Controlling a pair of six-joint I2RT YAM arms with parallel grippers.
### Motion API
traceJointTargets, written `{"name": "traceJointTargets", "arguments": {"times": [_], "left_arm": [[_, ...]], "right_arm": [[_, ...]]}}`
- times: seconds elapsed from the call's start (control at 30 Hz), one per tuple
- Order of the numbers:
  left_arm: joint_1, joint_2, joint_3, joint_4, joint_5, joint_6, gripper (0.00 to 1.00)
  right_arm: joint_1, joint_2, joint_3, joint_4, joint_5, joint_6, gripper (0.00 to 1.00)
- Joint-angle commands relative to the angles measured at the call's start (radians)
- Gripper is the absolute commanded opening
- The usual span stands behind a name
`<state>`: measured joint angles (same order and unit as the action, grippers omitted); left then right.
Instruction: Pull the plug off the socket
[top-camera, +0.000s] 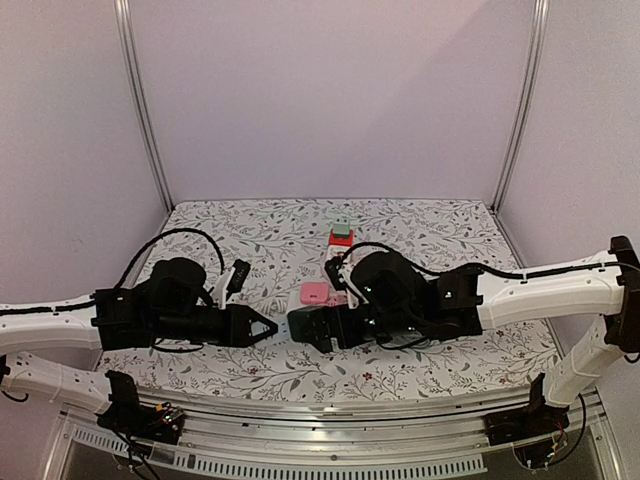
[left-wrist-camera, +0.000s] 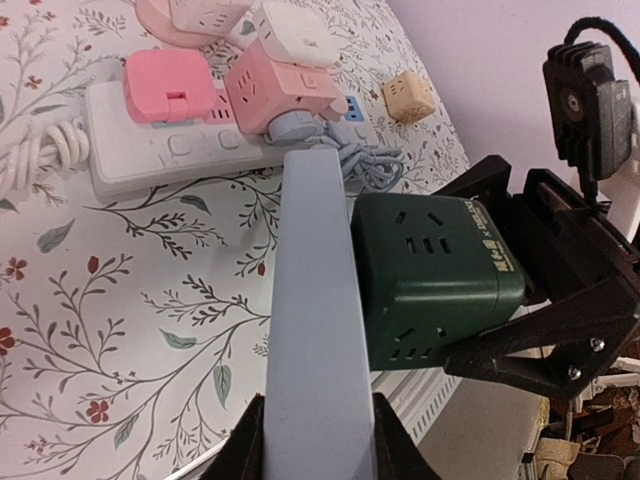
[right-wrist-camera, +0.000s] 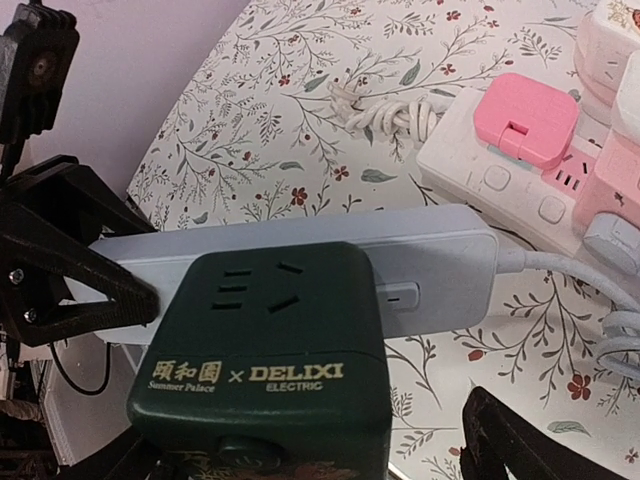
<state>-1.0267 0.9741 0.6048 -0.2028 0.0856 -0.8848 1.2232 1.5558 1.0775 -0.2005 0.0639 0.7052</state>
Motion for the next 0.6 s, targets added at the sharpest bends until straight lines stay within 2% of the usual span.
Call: {"name": "traceJointTargets", "arguments": {"times": [0.0,0.17,0.37,0.57], "left_arm": [[0.020,-0.014,0.008,0.095,0.024,-0.006,0.00],[0.029,-0.013,0.011,0.108,0.034,-0.007,0.00],[0.040,-0.015,0.014,0.099,0.045,0.007,0.00],[0.043,-0.011,0.009,0.107,0.098,0.074,0.00]], "right_arm": [[0.008,0.029,0.047,0.006,-0.002,0.017,0.91],[0.013,0.068,0.090,-0.010,-0.015,0.005,0.77],[0.013,0.096,0.116,-0.010,-0.019,0.015,0.50],[0.008,0.083,0.118,-0.010,-0.011,0.018,0.29]]}}
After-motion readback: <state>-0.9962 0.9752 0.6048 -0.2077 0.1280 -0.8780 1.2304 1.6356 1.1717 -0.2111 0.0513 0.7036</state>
